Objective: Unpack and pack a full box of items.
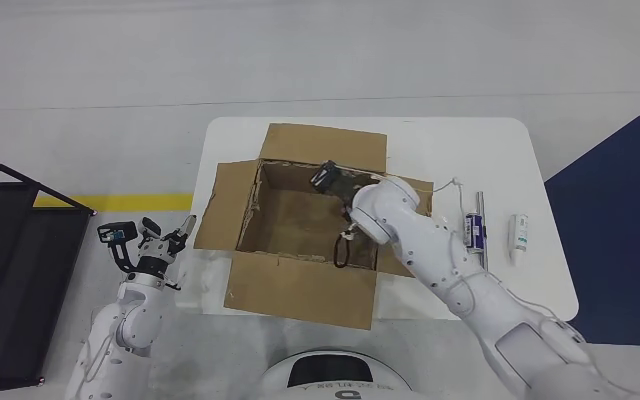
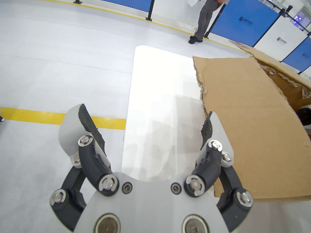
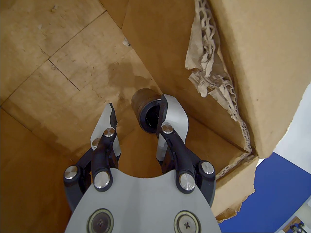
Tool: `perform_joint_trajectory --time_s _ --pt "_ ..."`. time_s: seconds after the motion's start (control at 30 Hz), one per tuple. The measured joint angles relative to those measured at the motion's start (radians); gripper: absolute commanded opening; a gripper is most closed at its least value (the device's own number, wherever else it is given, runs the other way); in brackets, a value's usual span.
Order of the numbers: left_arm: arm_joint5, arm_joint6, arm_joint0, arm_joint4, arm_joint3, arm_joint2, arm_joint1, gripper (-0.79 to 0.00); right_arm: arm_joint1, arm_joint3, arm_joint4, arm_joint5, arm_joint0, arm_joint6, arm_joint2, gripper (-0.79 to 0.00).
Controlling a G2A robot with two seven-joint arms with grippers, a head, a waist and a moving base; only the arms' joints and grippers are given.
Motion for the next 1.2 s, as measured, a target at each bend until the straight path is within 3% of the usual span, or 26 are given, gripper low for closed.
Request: perform_joint_trajectory --time_s 0.37,0.77,0.97,1.2 --pt "0.0 0.0 0.0 0.0 0.0 0.0 0.0 0.0 -0.018 0.017 0.007 -0.024 0.005 0.033 -0.022 -0.44" --pt "0.0 0.0 0.0 0.0 0.0 0.0 0.0 0.0 -0.013 -0.091 0.172 -0.158 -0.032 0.038 0.03 -0.434" --pt "0.0 0.0 0.0 0.0 0.0 0.0 0.0 0.0 0.0 -0.157 0.092 -0.137 -0.058 0.02 0.068 -0.397" --pt "0.0 0.0 0.0 0.0 0.0 0.0 0.0 0.0 0.013 -0.219 -0.2 -0.048 -0.102 0.008 0.068 -0.434"
